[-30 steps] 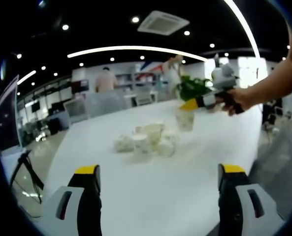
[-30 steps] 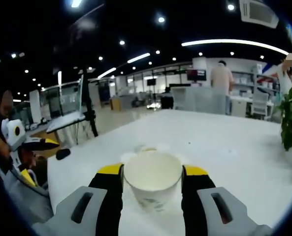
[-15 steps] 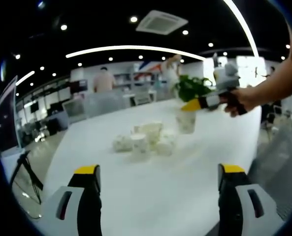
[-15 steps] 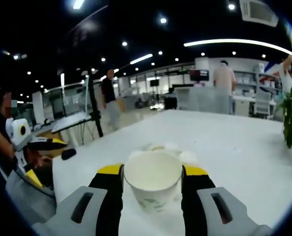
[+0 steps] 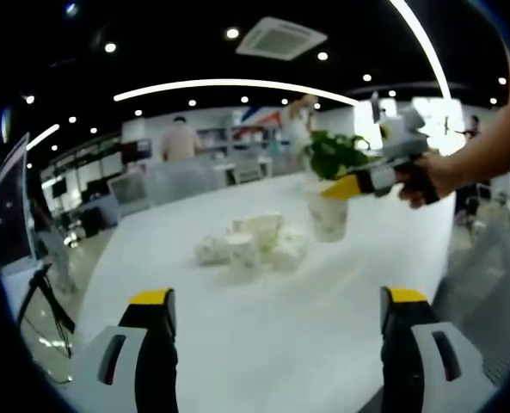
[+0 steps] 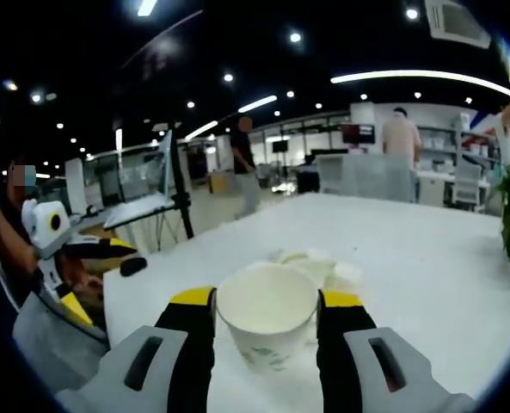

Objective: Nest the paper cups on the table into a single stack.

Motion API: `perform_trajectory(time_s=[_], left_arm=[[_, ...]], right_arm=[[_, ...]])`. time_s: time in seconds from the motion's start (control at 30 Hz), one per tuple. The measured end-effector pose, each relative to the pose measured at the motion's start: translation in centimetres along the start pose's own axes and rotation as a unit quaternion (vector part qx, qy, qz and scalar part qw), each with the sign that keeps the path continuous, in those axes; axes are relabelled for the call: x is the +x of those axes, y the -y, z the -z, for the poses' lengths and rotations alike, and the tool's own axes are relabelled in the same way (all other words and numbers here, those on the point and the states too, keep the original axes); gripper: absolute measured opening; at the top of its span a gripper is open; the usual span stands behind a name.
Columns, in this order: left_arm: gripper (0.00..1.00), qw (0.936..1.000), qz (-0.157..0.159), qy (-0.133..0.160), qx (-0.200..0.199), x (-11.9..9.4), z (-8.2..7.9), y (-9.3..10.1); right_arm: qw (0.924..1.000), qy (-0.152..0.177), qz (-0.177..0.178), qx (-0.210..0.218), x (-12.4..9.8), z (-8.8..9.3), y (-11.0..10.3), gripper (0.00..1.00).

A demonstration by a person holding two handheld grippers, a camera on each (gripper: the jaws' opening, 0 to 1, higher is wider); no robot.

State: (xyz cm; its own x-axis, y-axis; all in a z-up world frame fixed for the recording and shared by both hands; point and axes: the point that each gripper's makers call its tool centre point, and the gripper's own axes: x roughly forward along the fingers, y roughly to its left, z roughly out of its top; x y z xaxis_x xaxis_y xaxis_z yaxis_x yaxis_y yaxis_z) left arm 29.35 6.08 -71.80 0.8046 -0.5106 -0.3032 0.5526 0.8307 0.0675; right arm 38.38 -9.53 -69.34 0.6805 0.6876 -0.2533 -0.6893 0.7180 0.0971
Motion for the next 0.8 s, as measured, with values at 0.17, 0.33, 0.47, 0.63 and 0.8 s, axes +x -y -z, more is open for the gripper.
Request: perform_trajectory(time_s=[0.17, 0.33, 0.47, 0.63, 0.8], left_arm=[[0.98, 1.0000, -0.001, 0.001, -0.001, 0.0, 0.0, -0.1], [0.98, 1.0000, -0.002, 0.001, -0.002, 0.0, 0.0, 0.0], [0.98, 1.0000, -0.003, 0.001, -0.004, 0.0, 0.1, -0.2], [0.98, 1.0000, -0.003, 0.002, -0.005, -0.1, 0.0, -0.1], [0.98, 1.0000, -0.005, 0.001, -0.005, -0.1, 0.0, -0.1]], right_arm=[[1.0000, 0.001, -0.009, 0.000, -0.1, 0.2, -1.1, 0.44], [0.9998, 0.002, -0.019, 0.001, -0.3, 0.4, -2.2, 0.44], [0.9997, 0.003, -0.025, 0.003, -0.5, 0.6, -3.1, 0.44], [0.9994, 0.008, -0.033, 0.003, -0.8, 0.7, -4.0, 0.44], [0.9990, 0.015, -0.040, 0.010, -1.0, 0.8, -4.4, 0.44]])
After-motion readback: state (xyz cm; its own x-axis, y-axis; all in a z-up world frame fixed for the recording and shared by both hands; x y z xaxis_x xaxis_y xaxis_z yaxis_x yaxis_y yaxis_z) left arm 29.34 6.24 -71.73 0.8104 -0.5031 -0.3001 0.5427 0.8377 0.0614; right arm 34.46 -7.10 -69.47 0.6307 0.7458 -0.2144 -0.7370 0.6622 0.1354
